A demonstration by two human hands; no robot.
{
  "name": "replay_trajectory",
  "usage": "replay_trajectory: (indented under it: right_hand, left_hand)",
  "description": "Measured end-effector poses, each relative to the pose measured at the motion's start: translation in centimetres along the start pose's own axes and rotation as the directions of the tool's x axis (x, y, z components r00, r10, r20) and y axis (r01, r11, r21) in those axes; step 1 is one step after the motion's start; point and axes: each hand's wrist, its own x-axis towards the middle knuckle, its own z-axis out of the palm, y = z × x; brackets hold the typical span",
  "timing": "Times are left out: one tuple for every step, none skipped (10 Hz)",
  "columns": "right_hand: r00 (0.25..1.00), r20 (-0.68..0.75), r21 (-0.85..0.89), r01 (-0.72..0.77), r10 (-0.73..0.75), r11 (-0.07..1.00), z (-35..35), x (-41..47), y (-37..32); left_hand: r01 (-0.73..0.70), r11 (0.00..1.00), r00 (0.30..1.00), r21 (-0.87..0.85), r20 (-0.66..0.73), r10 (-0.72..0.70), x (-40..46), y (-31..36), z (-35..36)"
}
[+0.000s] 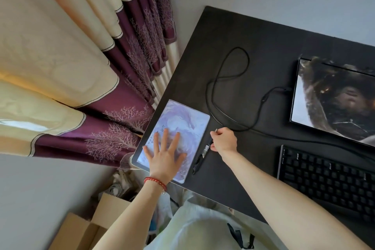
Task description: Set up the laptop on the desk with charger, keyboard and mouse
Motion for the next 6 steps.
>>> replay_trajectory:
  right_hand:
    - [1.000,-0.003,0.014,0.018,-0.018,1.000,0.8,-0.2,-0.4]
    - [0.995,0.086,-0.029,0.063,-0.060,0.998,1.4,-1.1,-0.3]
    - [0.978,0.180,-0.089,0.127,-0.109,0.988,1.4,-1.5,0.3]
    - [0.969,0.231,-0.069,0.112,-0.093,0.991,0.9,-1.8,0.1]
    - [0.967,0.241,-0.078,0.102,-0.080,0.992,0.1,-1.8,0.0]
    - [0.983,0.174,0.082,0.044,-0.058,0.996,-1.5,-1.9,-1.3]
  left_hand:
    - [0.017,1.000,1.000,0.008,0.000,-0.017,0.1,0.2,0.2]
    - [0.022,1.000,1.000,0.014,-0.006,-0.022,0.1,0.4,0.1]
    - [0.032,0.999,1.000,0.024,0.000,-0.032,0.1,0.4,0.1]
    - [0.030,0.999,0.999,0.025,0.013,-0.030,0.1,0.4,0.0]
    - [0.029,0.999,0.999,0.027,0.012,-0.029,0.3,0.5,-0.1]
    - [0.037,0.999,0.999,0.029,0.026,-0.038,0.3,0.7,-0.2]
